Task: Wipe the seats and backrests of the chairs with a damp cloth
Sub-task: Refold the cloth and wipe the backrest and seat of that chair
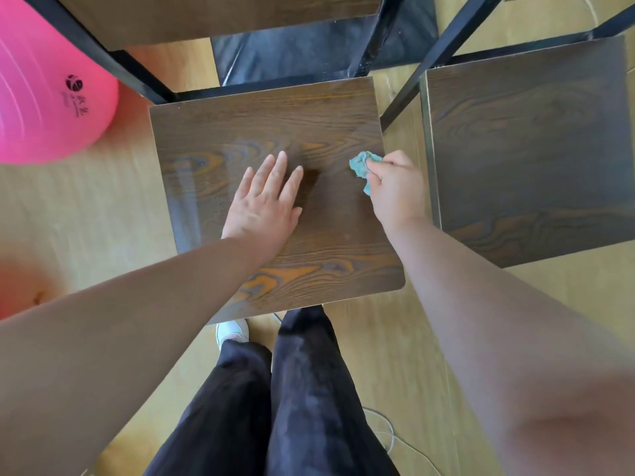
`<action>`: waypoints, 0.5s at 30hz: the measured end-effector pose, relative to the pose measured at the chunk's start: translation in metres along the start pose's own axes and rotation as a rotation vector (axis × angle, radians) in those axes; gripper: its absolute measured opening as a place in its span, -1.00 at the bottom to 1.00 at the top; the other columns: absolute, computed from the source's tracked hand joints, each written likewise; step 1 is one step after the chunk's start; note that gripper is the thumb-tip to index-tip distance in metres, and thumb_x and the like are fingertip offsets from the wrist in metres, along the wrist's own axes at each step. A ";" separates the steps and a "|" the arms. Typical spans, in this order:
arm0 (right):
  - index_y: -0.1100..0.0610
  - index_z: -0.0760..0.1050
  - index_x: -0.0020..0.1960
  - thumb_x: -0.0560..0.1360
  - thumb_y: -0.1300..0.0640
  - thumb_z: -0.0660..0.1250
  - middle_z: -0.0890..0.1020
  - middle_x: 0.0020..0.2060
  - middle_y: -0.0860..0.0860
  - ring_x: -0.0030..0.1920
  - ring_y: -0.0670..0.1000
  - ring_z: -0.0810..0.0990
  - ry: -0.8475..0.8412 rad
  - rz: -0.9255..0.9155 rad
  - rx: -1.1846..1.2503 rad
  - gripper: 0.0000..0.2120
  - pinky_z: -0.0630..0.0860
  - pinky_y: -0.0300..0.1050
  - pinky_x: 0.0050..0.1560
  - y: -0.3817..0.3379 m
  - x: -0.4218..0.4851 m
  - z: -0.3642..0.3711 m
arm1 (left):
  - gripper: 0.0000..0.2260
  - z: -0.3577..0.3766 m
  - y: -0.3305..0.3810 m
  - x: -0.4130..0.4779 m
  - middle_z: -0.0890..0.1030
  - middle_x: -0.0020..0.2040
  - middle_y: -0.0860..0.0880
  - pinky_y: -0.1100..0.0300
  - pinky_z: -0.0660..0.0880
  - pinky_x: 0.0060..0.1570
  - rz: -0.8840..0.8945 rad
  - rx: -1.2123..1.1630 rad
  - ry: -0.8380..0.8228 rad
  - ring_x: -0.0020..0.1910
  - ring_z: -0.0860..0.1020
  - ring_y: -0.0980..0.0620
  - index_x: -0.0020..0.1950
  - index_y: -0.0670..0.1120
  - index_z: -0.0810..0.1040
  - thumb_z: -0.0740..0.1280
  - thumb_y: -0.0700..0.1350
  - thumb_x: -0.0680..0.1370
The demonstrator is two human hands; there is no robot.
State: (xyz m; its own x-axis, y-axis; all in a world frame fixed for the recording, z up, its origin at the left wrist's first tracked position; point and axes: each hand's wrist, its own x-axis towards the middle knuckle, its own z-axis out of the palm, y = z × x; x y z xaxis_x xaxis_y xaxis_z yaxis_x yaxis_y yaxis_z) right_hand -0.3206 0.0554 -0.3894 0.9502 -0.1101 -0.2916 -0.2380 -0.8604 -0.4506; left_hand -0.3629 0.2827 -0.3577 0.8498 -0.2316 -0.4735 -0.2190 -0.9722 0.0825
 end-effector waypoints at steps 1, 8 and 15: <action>0.23 0.60 0.09 0.58 0.17 0.30 0.53 -0.12 -0.09 -0.19 -0.06 0.51 -0.011 0.023 0.023 -0.83 0.32 -0.43 -0.34 -0.002 -0.004 0.000 | -0.43 0.002 0.001 -0.004 -0.16 0.64 -0.11 -0.06 -0.12 0.57 0.010 0.004 -0.012 0.61 -0.16 -0.08 0.63 -0.04 -0.12 0.02 0.08 0.70; 0.23 0.63 0.18 0.56 0.27 0.32 0.58 0.10 0.06 -0.01 0.08 0.59 0.013 -0.058 0.012 -0.78 0.57 -0.07 0.02 -0.015 -0.048 0.017 | -0.44 0.017 -0.015 -0.045 -0.16 0.64 -0.11 -0.06 -0.13 0.57 -0.003 -0.015 -0.040 0.61 -0.18 -0.08 0.64 -0.04 -0.13 0.01 0.07 0.70; 0.18 0.64 0.19 0.55 0.25 0.36 0.60 0.07 0.02 -0.01 0.08 0.60 0.041 -0.099 -0.005 -0.77 0.62 0.01 0.00 -0.047 -0.107 0.057 | -0.45 0.042 -0.065 -0.100 -0.09 0.64 -0.11 -0.06 -0.10 0.57 -0.090 -0.056 -0.023 0.61 -0.12 -0.08 0.64 -0.03 -0.03 0.08 0.04 0.69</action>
State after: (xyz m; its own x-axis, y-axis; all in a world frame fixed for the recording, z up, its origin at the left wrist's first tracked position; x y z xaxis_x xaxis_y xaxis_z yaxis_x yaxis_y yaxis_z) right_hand -0.4224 0.1364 -0.3849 0.9765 -0.0443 -0.2108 -0.1411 -0.8708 -0.4709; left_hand -0.4533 0.3707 -0.3527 0.8536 -0.1427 -0.5010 -0.1141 -0.9896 0.0875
